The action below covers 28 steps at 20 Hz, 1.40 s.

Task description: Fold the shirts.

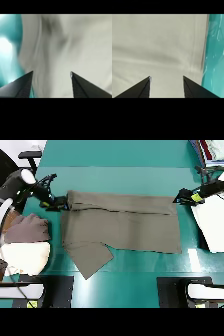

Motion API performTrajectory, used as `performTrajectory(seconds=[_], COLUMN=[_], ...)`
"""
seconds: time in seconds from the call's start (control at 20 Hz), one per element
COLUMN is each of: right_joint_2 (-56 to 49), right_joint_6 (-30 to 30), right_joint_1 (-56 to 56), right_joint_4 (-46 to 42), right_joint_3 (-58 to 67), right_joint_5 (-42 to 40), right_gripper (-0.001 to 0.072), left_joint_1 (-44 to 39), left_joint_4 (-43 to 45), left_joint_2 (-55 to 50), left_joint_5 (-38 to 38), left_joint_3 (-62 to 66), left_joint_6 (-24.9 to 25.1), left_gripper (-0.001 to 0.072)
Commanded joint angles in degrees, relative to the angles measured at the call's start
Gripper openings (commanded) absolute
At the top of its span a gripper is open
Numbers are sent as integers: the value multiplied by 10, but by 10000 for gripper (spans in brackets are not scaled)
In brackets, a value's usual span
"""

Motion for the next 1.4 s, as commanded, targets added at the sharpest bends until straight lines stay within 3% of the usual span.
performTrajectory(seconds=[0.0,0.25,0.45,0.6,0.8,0.85,0.95,1.0,1.15,1.3,1.35], right_joint_2=[94,154,169,172,172,172,172,172,176,202,210], right_joint_6=[-5,-5,-5,-5,-5,-5,-5,-5,-9,-9,-9], right_joint_1=[-9,-8,-8,-8,-8,-8,-8,-12,-56,-147,-184], right_joint_4=[5,8,21,21,22,31,34,31,29,29,29], right_joint_3=[-72,-111,-111,-111,-111,-111,-111,-111,-141,-262,-309], right_joint_5=[-21,-60,-63,-57,-52,-47,-30,-17,36,42,42], right_gripper=[461,461,453,453,452,452,452,452,452,454,491], left_joint_1=[0,0,0,0,0,0,0,0,0,0,0], left_joint_4=[19,-72,-111,-171,-191,-202,-242,-266,-276,-275,-275], left_joint_2=[171,346,357,355,356,356,356,356,358,358,358], left_joint_5=[3,-2,55,125,129,129,136,137,119,106,107], left_joint_3=[-194,-400,-466,-489,-506,-506,-506,-504,-492,-483,-483], left_joint_6=[-50,-89,-85,-53,-41,-39,-7,15,21,35,35], left_gripper=[543,543,543,543,540,430,93,24,23,23,23])
